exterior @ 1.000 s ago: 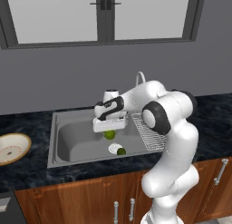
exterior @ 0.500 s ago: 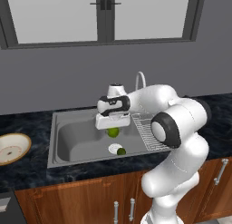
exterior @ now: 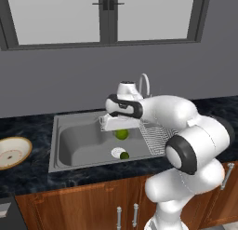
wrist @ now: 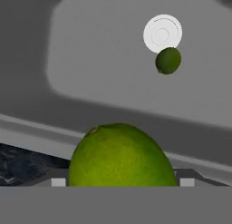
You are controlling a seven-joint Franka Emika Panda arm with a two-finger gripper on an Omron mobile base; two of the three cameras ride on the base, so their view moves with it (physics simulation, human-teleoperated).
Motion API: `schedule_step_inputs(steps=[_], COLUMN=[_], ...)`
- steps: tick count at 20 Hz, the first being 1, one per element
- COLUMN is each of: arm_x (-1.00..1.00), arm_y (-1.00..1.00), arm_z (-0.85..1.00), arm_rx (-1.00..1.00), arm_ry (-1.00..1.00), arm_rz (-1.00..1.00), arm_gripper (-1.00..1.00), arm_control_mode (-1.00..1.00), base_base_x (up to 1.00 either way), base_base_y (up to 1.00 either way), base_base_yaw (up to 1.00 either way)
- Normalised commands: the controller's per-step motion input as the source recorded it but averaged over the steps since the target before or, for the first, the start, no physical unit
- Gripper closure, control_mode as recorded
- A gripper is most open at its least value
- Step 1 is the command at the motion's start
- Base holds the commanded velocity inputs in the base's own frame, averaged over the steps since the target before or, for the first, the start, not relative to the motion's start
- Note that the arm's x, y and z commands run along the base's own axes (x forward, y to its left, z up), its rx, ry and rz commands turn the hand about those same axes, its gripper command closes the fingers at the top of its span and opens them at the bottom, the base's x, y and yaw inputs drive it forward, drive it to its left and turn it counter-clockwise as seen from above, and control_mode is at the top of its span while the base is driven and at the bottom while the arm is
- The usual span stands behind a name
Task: Remove the lime and lime from the sink. Then move the bowl and cup from the counter to the sink for washing.
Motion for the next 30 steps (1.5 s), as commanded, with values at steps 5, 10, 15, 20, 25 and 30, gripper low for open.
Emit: schedule_step_inputs(steps=[5,10,15,20,25,30], arm_x=[-0.48,-0.49,-0.46,-0.43,-0.3,-0.23], arm_y=[-0.21,-0.28,-0.31,-0.34,-0.4,-0.43], arm_z=[0.31,0.24,0.2,0.16,0.18,0.17], arm_rx=[0.0,0.0,0.0,0.0,0.0,0.0], arm_ry=[-0.05,-0.1,-0.1,-0.14,-0.03,0.0], arm_rz=[0.0,-0.01,-0.01,0.0,-0.03,-0.1], arm_gripper=[1.0,1.0,1.0,1.0,1.0,1.0], arm_control_mode=[-1.0,-1.0,-1.0,-1.0,-1.0,-1.0], base_base_x=[0.0,0.0,0.0,0.0,0.0,0.0], base_base_y=[0.0,0.0,0.0,0.0,0.0,0.0], base_base_yaw=[0.0,0.0,0.0,0.0,0.0,0.0])
